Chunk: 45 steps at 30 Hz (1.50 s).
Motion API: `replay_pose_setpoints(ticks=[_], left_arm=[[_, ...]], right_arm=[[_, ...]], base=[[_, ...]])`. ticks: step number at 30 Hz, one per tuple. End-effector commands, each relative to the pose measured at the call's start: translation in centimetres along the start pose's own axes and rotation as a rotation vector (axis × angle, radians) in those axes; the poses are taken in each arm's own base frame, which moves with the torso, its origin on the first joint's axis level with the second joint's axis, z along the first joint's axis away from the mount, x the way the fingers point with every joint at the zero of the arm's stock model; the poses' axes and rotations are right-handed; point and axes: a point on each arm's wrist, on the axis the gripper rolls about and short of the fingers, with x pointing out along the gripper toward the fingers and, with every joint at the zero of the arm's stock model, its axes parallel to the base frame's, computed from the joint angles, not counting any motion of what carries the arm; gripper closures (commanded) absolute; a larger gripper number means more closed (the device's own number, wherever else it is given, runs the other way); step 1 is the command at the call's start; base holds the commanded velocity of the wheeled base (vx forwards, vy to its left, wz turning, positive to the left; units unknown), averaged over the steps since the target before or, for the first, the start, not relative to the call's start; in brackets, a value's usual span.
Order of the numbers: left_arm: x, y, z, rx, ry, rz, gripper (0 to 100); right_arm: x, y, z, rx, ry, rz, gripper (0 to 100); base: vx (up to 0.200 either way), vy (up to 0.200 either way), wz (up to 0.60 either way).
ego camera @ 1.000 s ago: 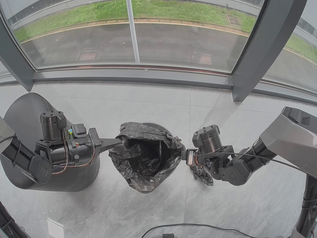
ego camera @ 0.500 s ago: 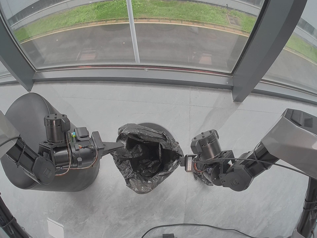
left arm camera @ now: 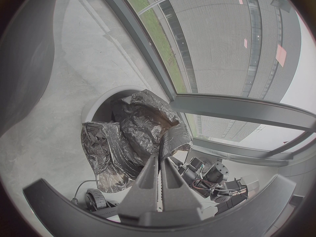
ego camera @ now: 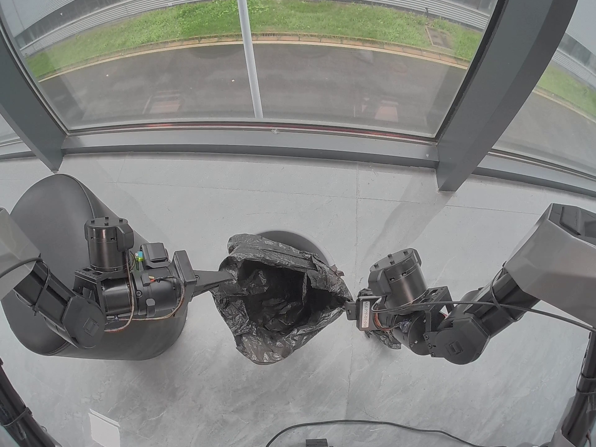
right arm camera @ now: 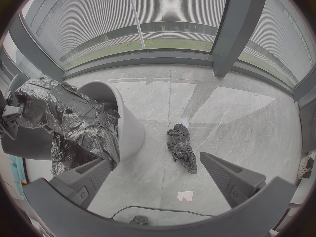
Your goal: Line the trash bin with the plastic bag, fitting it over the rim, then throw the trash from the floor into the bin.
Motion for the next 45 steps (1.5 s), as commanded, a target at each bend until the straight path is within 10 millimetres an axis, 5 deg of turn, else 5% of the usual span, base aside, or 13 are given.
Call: replay_pose_setpoints(ticks=[1,20,35,39,45], left_arm=[[-0.1,-0.1,0.0,0.002,-0.002,-0.002,100],[-0.4,-0.4,-0.7,-0.001,0.013,-0.002,100],[-0.1,-0.3,-1.3,-0.005,0.033,0.003,100],[0.1,-0.5,-0.9,0.007,0.023,-0.005,100],[0.5,-0.7,0.1,0.02,0.004,-0.017,100]], right_arm=[[-0.8,-0.4,0.0,-0.001,0.001,0.0,0],[-2.5,-1.7,-1.2,-0.024,0.038,-0.013,0],[-1.5,-2.2,-2.1,-0.011,0.068,-0.032,0],[0.0,-2.4,-1.4,0.015,0.056,-0.046,0],[-0.9,-2.1,0.0,0.037,0.033,0.02,0]], base=[[0.0,0.0,0.0],[0.0,0.0,0.0],[0.0,0.0,0.0],[0.0,0.0,0.0],[0.0,0.0,0.0]])
